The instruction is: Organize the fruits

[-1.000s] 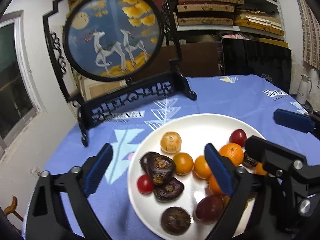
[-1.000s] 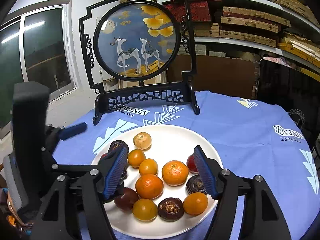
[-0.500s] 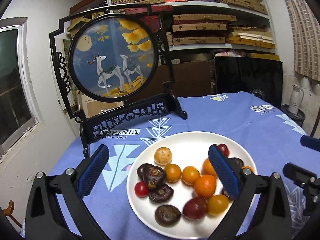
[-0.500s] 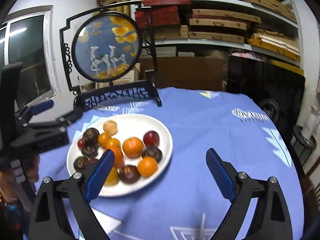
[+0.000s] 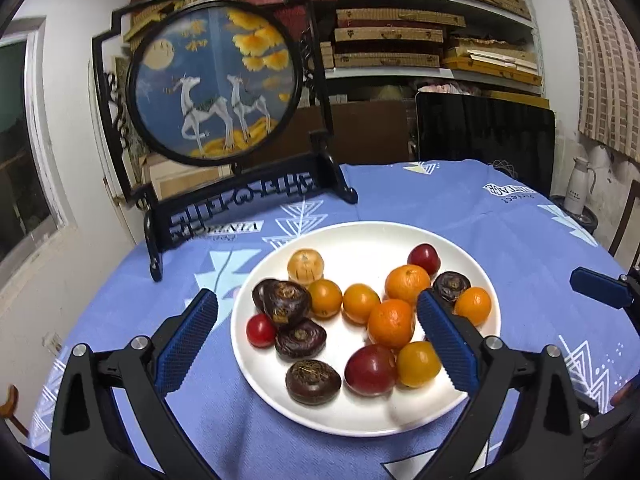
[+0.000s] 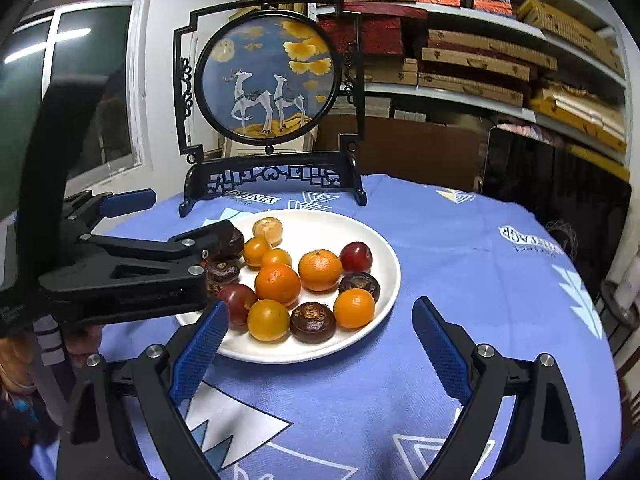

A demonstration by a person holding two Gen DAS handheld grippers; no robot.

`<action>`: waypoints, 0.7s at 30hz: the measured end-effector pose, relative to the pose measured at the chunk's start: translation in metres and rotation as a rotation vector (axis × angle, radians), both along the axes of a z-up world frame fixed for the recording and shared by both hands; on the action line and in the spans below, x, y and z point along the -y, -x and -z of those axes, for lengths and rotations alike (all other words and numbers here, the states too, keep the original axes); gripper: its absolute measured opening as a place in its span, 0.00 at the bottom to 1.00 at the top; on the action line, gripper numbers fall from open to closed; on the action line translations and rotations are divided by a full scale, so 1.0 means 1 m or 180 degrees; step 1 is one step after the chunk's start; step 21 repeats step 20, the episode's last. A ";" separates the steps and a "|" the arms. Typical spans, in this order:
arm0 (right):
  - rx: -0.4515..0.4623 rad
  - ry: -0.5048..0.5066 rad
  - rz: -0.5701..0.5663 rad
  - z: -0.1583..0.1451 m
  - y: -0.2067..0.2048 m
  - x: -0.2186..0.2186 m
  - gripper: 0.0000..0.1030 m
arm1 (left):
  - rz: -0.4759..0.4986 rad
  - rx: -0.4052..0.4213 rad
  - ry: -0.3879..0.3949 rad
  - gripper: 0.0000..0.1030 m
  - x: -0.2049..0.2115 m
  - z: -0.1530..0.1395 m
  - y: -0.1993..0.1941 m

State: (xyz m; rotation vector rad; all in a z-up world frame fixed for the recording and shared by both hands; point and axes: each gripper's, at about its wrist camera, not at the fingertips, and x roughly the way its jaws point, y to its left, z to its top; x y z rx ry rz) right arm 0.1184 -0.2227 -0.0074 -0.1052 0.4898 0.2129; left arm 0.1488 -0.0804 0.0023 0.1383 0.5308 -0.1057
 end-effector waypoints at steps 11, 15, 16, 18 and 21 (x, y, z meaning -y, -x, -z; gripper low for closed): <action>-0.0011 0.0085 0.0287 0.008 -0.008 0.008 0.91 | -0.0123 0.0077 -0.0025 0.95 0.003 0.002 0.003; 0.0023 0.0128 0.0327 0.008 -0.007 0.008 0.92 | -0.0250 0.0099 -0.0111 0.95 0.004 0.004 0.000; 0.0021 0.0130 0.0332 0.008 -0.007 0.009 0.92 | -0.0251 0.0100 -0.0110 0.95 0.003 0.004 0.000; 0.0008 0.0133 0.0340 0.009 -0.008 0.009 0.92 | -0.0227 0.0080 -0.0080 0.95 0.003 0.005 0.000; 0.0009 0.0130 0.0338 0.009 -0.008 0.009 0.92 | -0.0226 0.0099 -0.0087 0.95 0.003 0.005 0.000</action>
